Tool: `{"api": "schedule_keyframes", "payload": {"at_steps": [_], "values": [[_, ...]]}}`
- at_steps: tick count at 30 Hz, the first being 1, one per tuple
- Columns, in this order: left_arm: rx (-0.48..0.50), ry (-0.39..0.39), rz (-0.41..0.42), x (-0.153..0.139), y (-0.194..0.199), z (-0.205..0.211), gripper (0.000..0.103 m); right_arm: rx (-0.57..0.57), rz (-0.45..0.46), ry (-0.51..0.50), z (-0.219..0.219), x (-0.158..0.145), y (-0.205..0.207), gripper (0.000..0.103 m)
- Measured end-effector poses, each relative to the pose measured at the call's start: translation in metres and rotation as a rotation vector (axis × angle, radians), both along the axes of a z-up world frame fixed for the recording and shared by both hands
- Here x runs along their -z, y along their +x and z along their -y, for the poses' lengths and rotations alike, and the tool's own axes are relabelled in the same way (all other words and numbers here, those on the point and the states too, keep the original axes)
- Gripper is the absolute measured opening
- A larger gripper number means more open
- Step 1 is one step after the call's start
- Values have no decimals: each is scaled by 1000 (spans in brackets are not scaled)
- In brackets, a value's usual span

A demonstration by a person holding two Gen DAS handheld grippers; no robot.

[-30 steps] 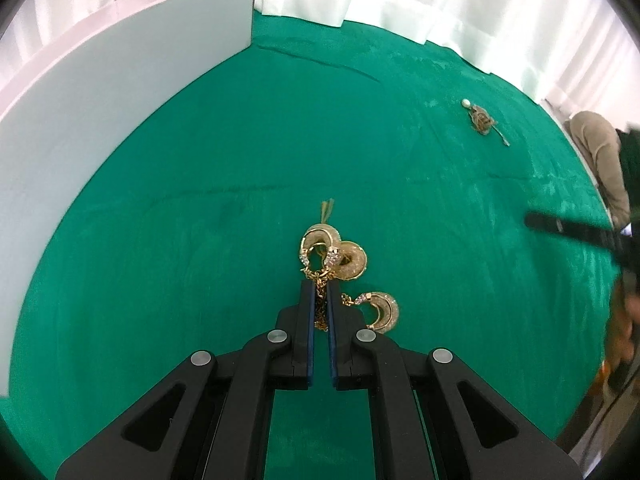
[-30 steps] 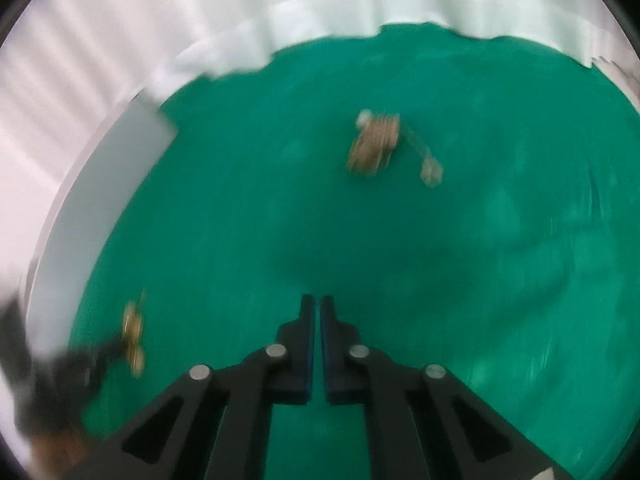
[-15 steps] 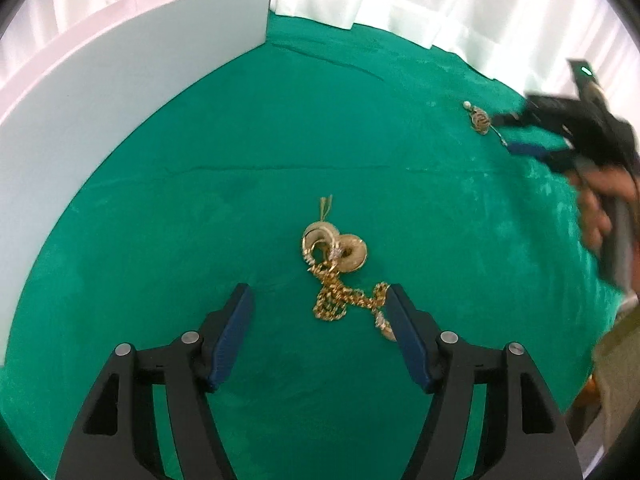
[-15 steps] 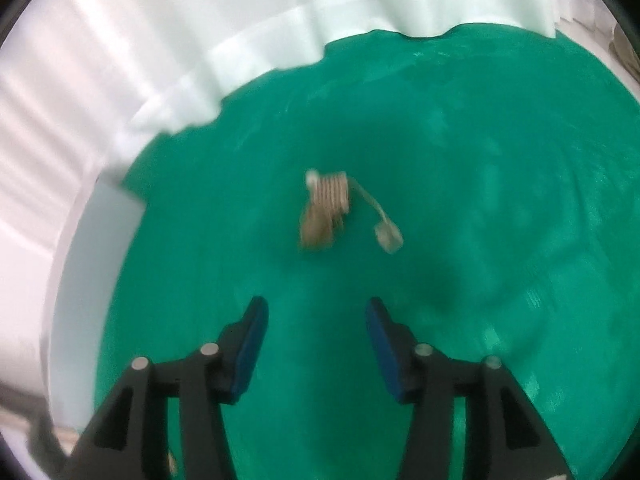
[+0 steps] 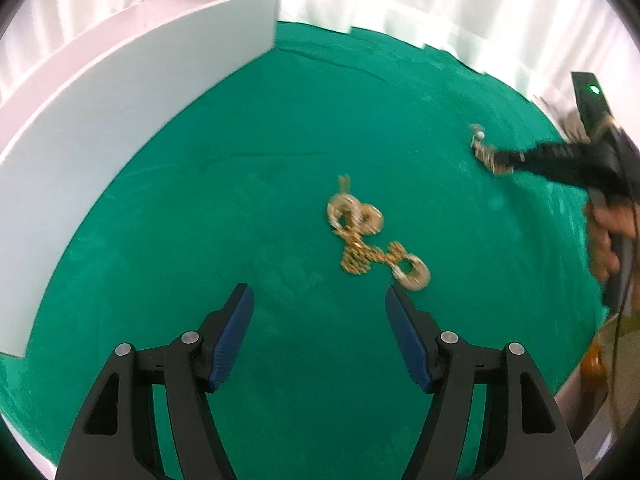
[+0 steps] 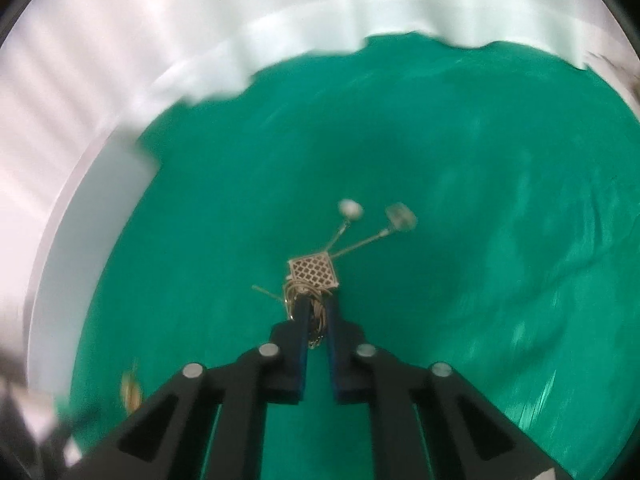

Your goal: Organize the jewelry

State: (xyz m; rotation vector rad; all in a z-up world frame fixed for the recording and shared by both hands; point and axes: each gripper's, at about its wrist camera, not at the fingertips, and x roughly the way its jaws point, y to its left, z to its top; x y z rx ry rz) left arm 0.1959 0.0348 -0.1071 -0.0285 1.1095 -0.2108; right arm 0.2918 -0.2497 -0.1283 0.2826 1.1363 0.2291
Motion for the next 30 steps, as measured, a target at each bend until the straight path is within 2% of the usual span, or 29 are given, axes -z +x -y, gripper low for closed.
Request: {"api": "schedule_keyframes", "payload": {"at_steps": [5,6,8,14,17,20,21,23,24,25,27,30], "values": [[66,37,-8,5,-2,19,75,-121,-30,3,-15,-1,-62,13],[69,39,-14,9,1,22,75,-123,-29,12,-13,-2,-68,26],[69,35,-18,13,6,25,75,-97,-8,47,-4,-9,-77,44],[-21,-26,3,16,30,25,73,-21,27,57,23,-20,-73,45],[-18,7,18,17,40,34,73,-22,40,79,32,-22,-77,45],[-45,-28,19,17,45,31,72,-30,52,105,28,-24,-78,45],[-44,-36,19,17,46,32,68,-32,53,109,28,-24,-79,45],[2,-59,16,16,46,36,52,-28,52,115,25,-21,-80,45],[29,-63,14,15,44,38,34,-25,49,117,25,-20,-81,45],[53,-59,7,16,43,40,23,-19,44,119,26,-18,-82,45],[77,-55,2,16,40,39,19,-12,40,125,27,-17,-85,45],[100,-128,-14,12,36,32,17,-9,47,114,28,-17,-90,45]]}}
